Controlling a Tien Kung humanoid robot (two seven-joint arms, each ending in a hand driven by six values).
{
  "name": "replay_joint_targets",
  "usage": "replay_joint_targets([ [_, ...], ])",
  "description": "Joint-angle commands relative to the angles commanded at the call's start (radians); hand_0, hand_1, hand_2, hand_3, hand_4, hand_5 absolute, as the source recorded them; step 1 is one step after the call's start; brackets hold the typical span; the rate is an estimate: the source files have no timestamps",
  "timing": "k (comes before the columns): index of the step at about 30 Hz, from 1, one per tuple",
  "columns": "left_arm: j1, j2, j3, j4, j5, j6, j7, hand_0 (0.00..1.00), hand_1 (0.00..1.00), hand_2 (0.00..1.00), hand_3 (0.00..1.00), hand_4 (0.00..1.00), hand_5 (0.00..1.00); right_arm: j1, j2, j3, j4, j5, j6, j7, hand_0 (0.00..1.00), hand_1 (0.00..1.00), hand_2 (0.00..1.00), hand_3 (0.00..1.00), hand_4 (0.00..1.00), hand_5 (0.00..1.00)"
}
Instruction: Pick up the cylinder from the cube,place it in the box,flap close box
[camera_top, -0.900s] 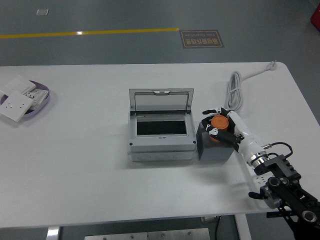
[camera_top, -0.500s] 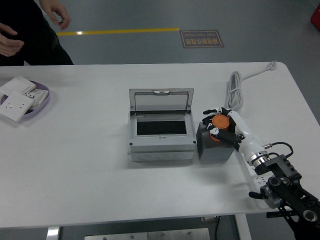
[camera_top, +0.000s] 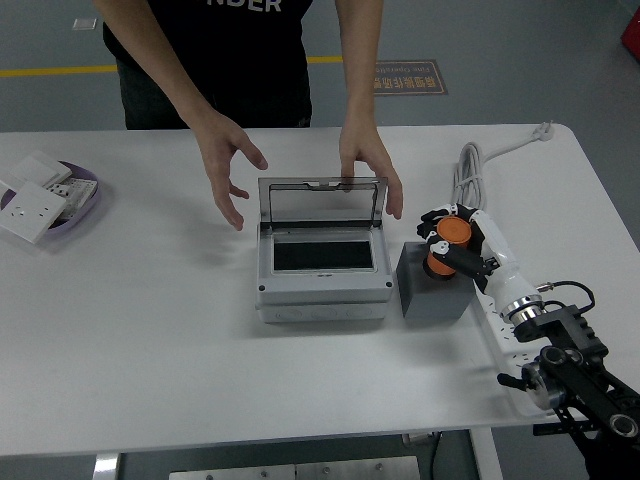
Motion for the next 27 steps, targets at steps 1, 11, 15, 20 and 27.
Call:
replay_joint_targets([
  [1,0.000,0.000,-0.001,0.000,0.001,0.000,0.000,0.599,0.645,0.613,0.655,0.708,0.139,0.009,0.001,-0.005,0.007,-0.002,-0.009,-0.005,0.490,0.442,0.432,0.288,0.002,0.002],
  [11,0.001,0.000,0.004,0.000,-0.006,0.001,0.004,0.599,0.644,0.614,0.656,0.710,0.139,0.118,-0.007,-0.101,0.019,0.005,-0.035,-0.069,0.459,0.379,0.368,0.226,0.002,0.002],
  [15,0.002,0.002,0.002,0.000,-0.006,0.002,0.006,0.599,0.644,0.614,0.655,0.711,0.141,0.164,-0.015,-0.154,0.011,-0.016,-0.027,-0.125,0.385,0.296,0.304,0.198,0.002,0.002],
  [20,0.001,0.002,0.004,0.000,-0.010,0.002,0.009,0.599,0.644,0.614,0.656,0.711,0.140,0.214,-0.020,-0.194,0.006,-0.080,-0.014,-0.202,0.229,0.227,0.276,0.196,0.002,0.002],
  [27,0.003,0.004,0.002,0.000,-0.011,0.003,0.013,0.599,0.644,0.614,0.656,0.713,0.143,0.303,-0.036,-0.260,-0.007,-0.209,0.008,-0.308,0.194,0.211,0.268,0.193,0.002,0.002],
])
